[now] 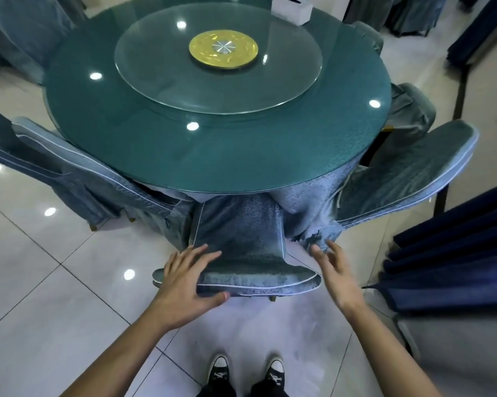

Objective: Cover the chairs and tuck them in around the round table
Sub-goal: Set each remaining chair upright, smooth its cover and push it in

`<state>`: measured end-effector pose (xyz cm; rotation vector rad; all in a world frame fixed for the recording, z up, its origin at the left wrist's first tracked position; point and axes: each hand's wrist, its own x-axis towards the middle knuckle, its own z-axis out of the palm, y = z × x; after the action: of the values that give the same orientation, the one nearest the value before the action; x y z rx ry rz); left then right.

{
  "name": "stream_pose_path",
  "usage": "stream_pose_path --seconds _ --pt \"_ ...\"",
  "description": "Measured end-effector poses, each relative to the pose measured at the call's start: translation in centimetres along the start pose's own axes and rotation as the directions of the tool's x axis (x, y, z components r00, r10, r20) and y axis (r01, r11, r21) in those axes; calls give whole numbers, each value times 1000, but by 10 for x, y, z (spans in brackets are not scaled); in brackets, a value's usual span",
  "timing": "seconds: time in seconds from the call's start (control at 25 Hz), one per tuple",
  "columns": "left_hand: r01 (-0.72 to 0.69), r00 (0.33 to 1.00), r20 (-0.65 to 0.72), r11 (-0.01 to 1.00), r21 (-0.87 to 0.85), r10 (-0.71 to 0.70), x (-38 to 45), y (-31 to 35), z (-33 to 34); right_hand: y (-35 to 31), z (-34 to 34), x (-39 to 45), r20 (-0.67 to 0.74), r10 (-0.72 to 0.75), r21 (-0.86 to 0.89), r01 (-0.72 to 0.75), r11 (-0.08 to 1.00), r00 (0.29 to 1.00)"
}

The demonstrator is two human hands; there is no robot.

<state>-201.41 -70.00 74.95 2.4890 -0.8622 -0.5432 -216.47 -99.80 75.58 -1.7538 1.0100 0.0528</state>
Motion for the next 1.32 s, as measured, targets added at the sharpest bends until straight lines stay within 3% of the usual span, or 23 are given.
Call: stream_pose_path --seconds 0.04,0.08,0.12,0.16,0.2,0.24,0.28,0.36,0.52,0.64,0.84,0.96,1.04,1.12,1.16,1.24,1.32 --pt "85 995 -31 984 -155 -91 -4 0 -3 8 -6 6 -73 312 106 -303 947 947" --pt "222 960 -94 923 -316 -263 -7 -1 -4 16 -7 13 24 563 218 -554 803 826" --pt "401 858 -102 780 -481 -504 -6 -3 -6 23 -2 22 214 677 325 -705 631 704" --pt "542 703 6 531 -651 -711 -4 -4 -9 26 5 28 407 675 416 -783 463 615" --pt "586 578 185 247 -772 -794 -1 -4 -10 26 14 32 540 609 485 -806 339 581" --pt "557 533 346 12 -830 -772 2 -3 -9 25 22 35 592 551 529 -799 286 589" --pt "490 531 417 -134 -861 -738 4 0 -7 24 28 39 589 519 564 -775 285 619" --pt "355 517 401 -237 -904 -756 11 3 -1 21 33 49 555 504 597 -739 313 662" --pt "208 502 354 -286 -935 -789 26 19 13 12 12 76 545 504 559 -738 378 670" --pt "207 481 343 -276 -939 -807 26 22 17 13 9 79 545 510 541 -744 392 665" --pt "221 502 328 -248 -943 -800 10 20 23 33 18 71 533 513 570 -734 371 673" --pt "309 518 285 -134 -941 -806 4 25 27 39 13 65 472 538 484 -715 504 698" --pt "507 459 181 88 -858 -870 4 25 26 39 9 63 302 577 276 -649 709 759" --pt "685 479 -59 415 -599 -876 3 26 24 35 5 61 63 458 -1 -459 888 886" --pt "700 551 -192 575 -424 -812 2 30 23 31 5 57 -5 338 -113 -336 935 941" --pt "578 742 -323 804 -138 -588 -1 43 24 23 7 39 -19 45 -230 -48 972 999" --pt "426 856 -312 904 -23 -411 -4 62 29 21 15 12 58 -293 -364 294 884 954"
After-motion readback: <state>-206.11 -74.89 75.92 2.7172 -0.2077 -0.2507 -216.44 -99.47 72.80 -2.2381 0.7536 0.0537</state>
